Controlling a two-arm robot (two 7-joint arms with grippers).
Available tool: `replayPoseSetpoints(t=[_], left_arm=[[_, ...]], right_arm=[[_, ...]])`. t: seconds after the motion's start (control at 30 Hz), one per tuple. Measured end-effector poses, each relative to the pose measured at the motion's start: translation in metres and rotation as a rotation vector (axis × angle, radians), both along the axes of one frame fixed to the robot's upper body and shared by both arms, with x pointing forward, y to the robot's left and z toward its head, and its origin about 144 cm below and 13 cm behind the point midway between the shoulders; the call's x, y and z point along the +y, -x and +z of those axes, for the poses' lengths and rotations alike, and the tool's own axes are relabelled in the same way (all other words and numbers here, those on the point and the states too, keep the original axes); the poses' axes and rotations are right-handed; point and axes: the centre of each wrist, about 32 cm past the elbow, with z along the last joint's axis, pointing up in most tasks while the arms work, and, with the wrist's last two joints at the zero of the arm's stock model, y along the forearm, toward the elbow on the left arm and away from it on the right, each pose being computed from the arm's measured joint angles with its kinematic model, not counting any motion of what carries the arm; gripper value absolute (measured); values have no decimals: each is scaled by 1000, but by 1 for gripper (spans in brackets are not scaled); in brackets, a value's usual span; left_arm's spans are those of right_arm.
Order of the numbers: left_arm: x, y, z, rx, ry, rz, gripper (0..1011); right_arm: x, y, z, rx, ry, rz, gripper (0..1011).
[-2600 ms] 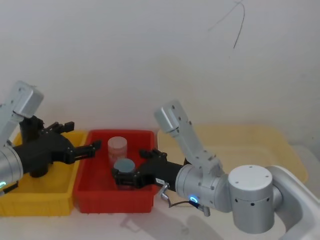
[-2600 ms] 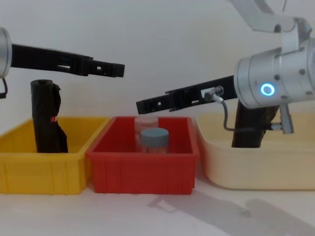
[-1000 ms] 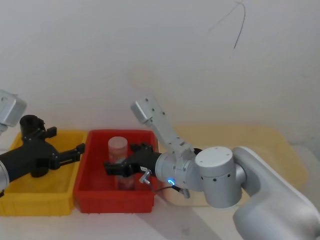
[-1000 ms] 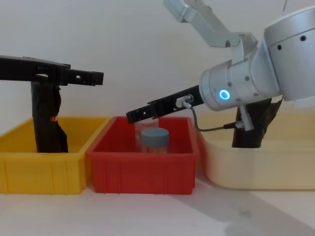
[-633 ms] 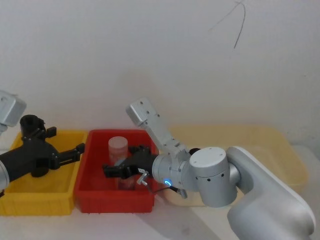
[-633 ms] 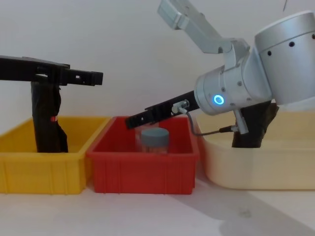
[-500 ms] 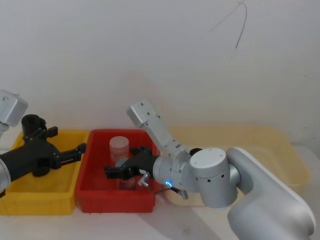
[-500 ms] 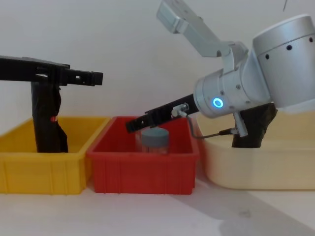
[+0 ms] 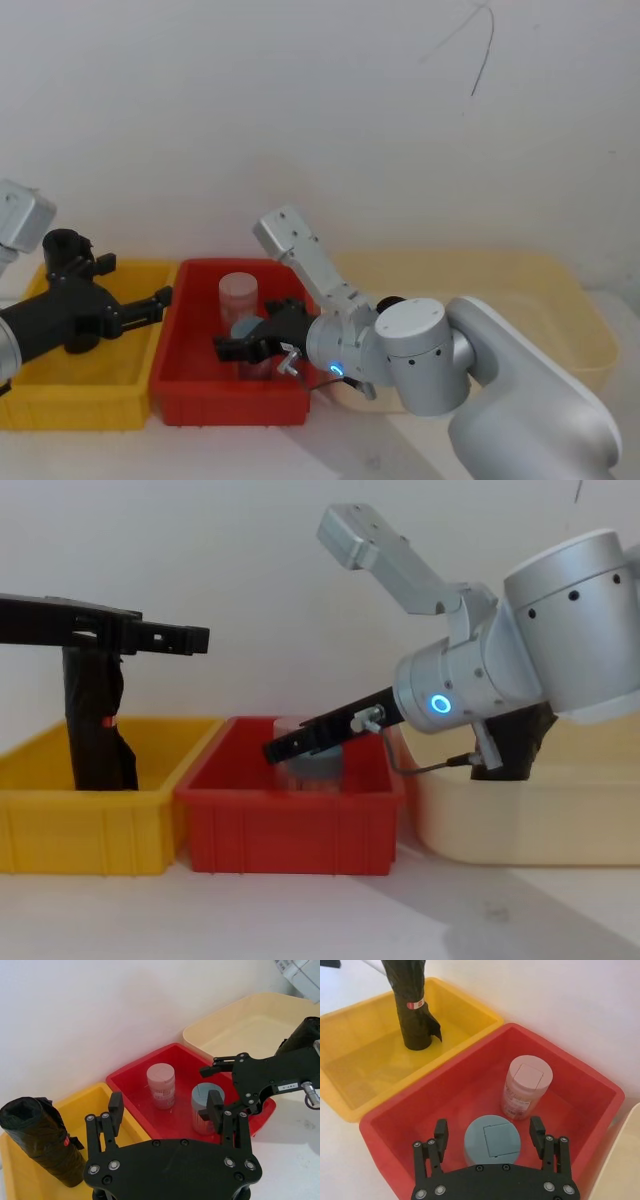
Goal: Pick up the garbage bag with the one hand and transfer it to the other hand.
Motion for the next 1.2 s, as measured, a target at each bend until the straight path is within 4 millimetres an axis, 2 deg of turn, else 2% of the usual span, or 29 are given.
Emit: replayPoseSetpoints(t=[0.63, 0.8, 1.03, 1.2], left_arm=[[0, 0, 0, 0, 0, 0, 1001], [0, 0, 0, 0, 0, 0, 1001], [0, 0, 0, 0, 0, 0, 1001], [0, 0, 0, 0, 0, 0, 1001]], right_arm=[[-1, -8, -9, 33, 17, -4, 993], [-2, -9, -10, 39, 16, 1, 909], [-2, -9, -9, 39, 9, 10, 687], [-3, -7, -6, 32, -2, 13, 659]])
